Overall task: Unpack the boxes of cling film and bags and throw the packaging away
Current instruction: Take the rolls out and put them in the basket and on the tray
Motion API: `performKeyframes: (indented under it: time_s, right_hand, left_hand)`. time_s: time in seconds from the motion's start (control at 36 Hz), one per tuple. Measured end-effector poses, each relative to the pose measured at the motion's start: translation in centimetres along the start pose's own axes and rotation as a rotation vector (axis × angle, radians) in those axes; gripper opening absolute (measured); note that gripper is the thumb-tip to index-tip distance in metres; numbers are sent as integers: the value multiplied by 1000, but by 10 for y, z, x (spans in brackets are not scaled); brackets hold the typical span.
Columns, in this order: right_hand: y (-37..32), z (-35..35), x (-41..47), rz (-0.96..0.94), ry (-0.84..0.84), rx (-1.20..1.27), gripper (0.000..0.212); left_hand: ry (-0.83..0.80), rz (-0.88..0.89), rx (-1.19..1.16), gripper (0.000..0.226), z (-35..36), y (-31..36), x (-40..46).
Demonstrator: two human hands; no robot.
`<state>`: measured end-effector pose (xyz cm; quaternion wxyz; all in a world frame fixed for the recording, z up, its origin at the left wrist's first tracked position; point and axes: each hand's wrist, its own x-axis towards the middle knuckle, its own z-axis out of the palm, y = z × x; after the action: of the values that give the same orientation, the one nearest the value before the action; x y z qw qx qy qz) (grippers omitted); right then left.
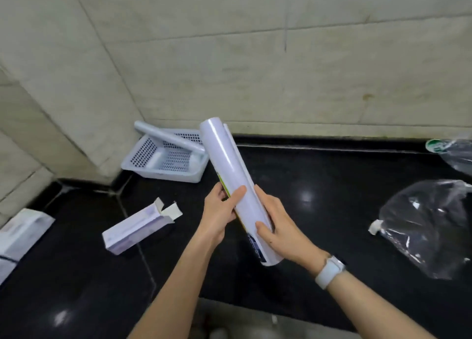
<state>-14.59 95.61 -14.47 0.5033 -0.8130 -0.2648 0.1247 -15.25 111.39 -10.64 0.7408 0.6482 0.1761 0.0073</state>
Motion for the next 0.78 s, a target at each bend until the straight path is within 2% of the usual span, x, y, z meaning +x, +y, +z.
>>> performKeyframes:
  time_s: [0.08,0.17,0.28,0.36,0.44,0.5,0.61,0.69,0.78]
  right_hand:
    - [-13,41,37,30,1,128,64]
    - [-19,70,72,149,59,343,52]
    - [-23,93,114,393,159,598,44]
    - [-21,104,132,534,178,725,41]
    - [-14,103,144,559,151,791,49]
    - [-10,98,149,563,159,804,48]
    - [6,86,157,595,364,761,39]
    - [19,74,160,598,537,806,38]
    - [31,61,160,604,635,775,36]
  left_hand:
    - [-40,-44,18,31,-52,3,17]
    - [-48,-92,98,25,-95,5,38]
    - [-112,-32,258,19,-131,16,67]
    - [-201,35,398,23,-144,27,84]
    - [-294,74,493,24,-151,33,101]
    - [-285,50,478,22,-156,35,109]
    - [-165,10,357,20,-169,43,119]
    - [-87,103,529,19,-180,47,125]
    - [-169,49,759,22,-178,41,126]
